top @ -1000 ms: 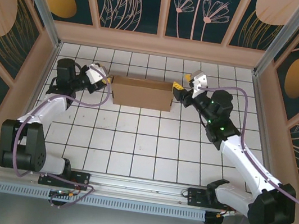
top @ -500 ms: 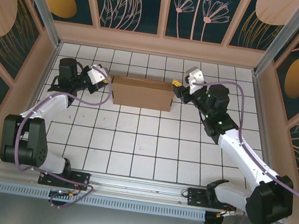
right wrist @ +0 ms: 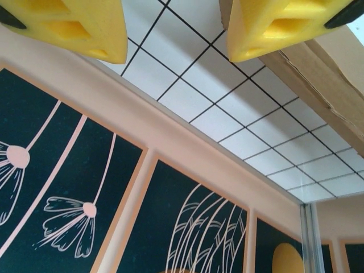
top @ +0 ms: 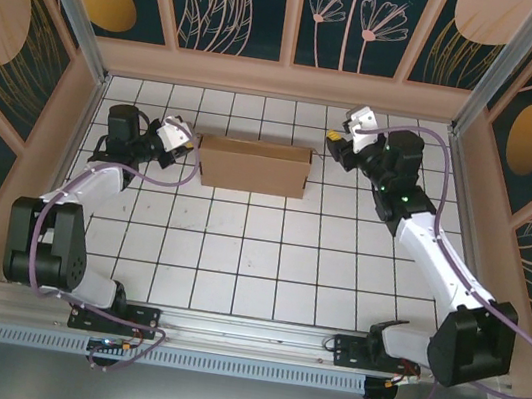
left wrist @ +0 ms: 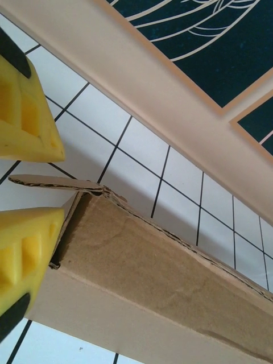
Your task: Fold the paper box
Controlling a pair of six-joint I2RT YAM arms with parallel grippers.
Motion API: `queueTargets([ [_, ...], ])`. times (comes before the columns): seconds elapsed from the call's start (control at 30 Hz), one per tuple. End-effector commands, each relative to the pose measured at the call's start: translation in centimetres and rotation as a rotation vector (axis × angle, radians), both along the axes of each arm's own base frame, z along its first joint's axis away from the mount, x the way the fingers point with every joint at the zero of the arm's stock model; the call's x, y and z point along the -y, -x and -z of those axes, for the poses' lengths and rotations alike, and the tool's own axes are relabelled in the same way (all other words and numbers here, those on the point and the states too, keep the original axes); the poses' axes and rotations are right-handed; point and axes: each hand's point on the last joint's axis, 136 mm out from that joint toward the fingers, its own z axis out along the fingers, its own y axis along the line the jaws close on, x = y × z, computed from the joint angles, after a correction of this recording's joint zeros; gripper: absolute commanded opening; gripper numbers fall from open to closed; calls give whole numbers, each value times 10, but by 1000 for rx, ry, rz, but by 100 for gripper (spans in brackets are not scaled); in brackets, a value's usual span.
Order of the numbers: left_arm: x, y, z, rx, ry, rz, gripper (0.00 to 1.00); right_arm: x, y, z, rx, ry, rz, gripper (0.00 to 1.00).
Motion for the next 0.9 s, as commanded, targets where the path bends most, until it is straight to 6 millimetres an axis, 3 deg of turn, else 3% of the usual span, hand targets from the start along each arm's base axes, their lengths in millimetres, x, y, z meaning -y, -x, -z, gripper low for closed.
queueTargets([
  [0.0, 1, -5, -6, 22, 18, 7, 23, -8, 2, 11, -31, 55, -76, 47],
  [0.17, 2, -5, -4, 21, 18, 16, 8, -15, 12, 51, -80, 105, -138, 42],
  [0.33, 2, -5, -3, 21, 10, 19, 4, -25, 28, 86, -98, 172, -253, 42],
  [0.43, 2, -6, -4, 18, 6, 19, 4, -30, 25, 96, -144, 163, -282, 42],
  [0.6, 3, -6, -4, 15, 3, 24, 3, -28, 3, 117, -205, 200, -227, 39],
  [0.87, 4, -4, -5, 17, -6, 28, 3, -28, -15, 115, -193, 208, -191, 25],
])
